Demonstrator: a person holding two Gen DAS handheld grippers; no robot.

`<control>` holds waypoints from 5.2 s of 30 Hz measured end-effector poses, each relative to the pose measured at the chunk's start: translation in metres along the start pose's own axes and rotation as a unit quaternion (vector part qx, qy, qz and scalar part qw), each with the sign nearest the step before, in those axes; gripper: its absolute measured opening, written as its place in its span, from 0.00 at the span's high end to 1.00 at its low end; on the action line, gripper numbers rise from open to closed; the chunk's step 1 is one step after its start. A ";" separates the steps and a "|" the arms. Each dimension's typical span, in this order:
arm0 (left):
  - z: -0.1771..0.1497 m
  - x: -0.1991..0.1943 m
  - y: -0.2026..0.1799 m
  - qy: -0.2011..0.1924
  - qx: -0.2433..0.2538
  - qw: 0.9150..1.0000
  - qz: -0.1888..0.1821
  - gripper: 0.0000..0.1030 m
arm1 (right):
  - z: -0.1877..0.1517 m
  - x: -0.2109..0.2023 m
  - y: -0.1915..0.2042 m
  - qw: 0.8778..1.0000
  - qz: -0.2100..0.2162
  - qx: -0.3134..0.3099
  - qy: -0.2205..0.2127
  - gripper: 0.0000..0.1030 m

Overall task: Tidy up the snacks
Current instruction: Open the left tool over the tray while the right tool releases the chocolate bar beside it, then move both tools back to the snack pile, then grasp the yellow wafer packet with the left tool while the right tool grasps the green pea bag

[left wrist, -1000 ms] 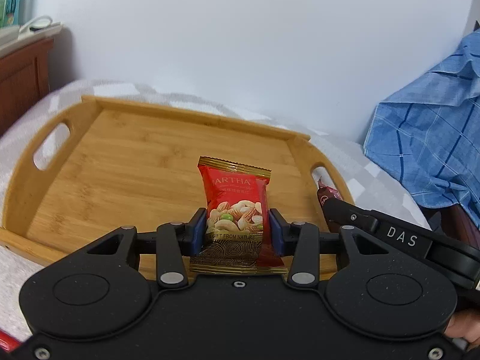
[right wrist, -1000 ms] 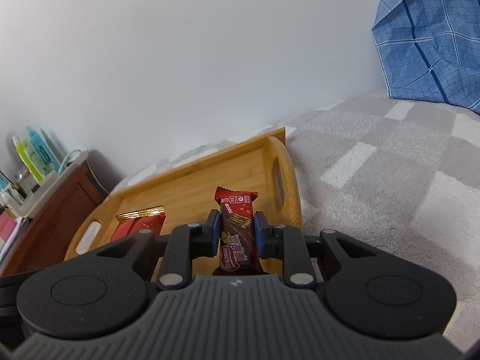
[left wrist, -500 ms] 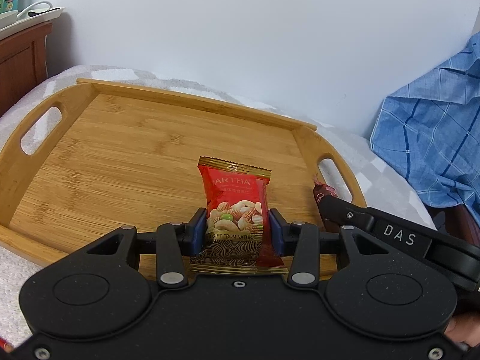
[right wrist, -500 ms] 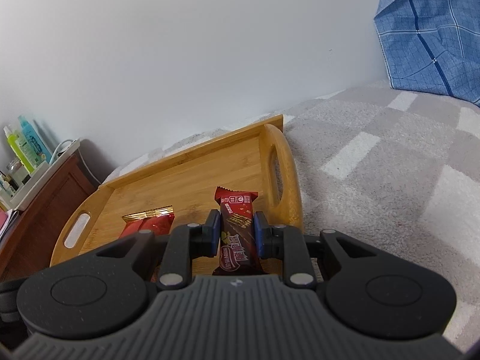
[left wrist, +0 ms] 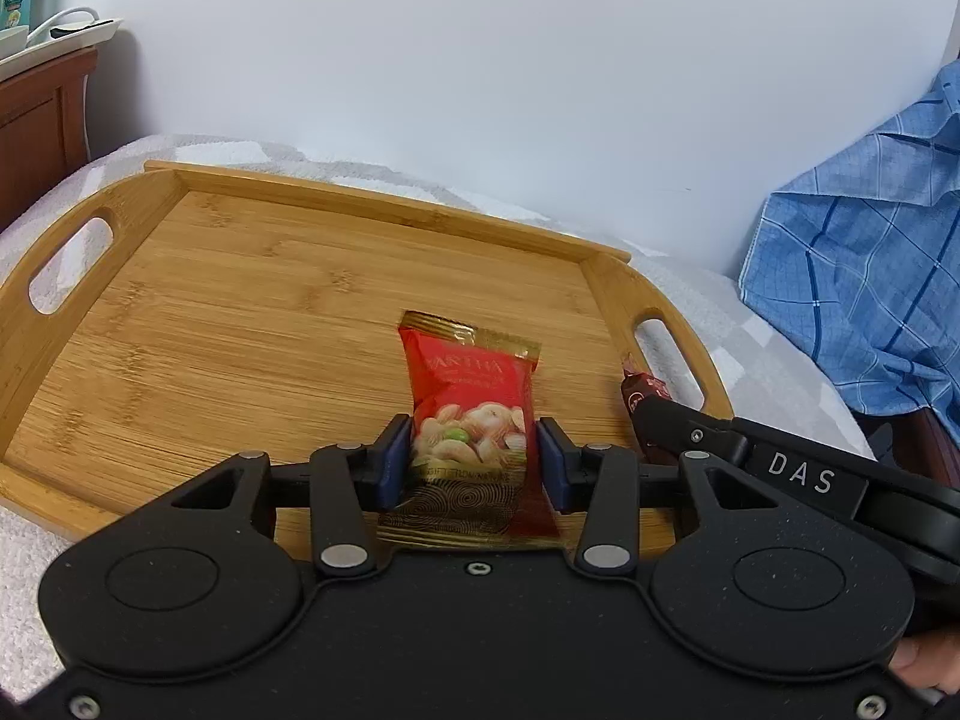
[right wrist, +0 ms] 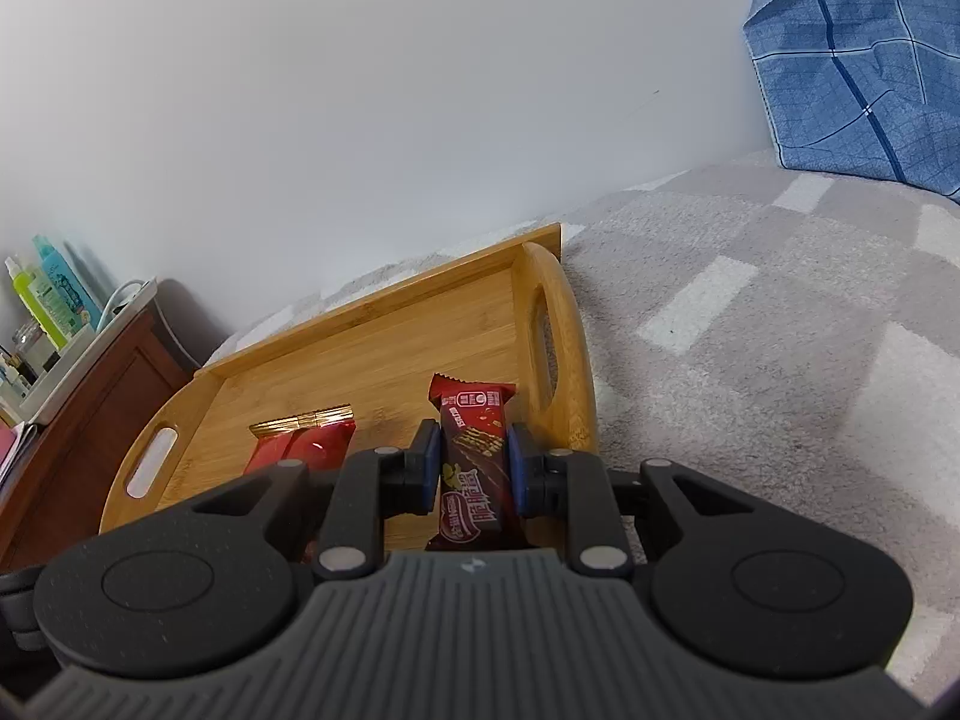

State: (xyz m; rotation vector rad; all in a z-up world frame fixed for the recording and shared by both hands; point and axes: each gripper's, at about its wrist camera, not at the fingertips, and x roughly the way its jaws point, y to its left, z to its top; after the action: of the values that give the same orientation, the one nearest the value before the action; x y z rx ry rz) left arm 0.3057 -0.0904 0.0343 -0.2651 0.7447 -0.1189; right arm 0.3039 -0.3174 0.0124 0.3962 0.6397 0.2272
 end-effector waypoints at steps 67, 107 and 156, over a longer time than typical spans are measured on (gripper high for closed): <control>-0.065 -0.147 0.025 -0.040 0.084 0.995 0.035 0.10 | -0.071 -0.126 0.042 0.996 0.011 -0.032 -0.077 0.27; -0.165 -0.199 0.044 -0.044 0.158 0.986 0.041 0.07 | -0.164 -0.171 0.070 0.991 -0.047 -0.098 -0.078 0.18; -0.187 -0.179 0.032 -0.055 0.240 0.968 0.034 0.30 | -0.165 -0.162 0.073 0.994 -0.024 -0.089 -0.057 0.57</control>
State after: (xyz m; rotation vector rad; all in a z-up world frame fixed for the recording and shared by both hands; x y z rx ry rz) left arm 0.0477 -0.0600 0.0109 0.2153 0.5924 -0.2136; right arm 0.0697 -0.2570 0.0090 0.2205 0.5119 0.2126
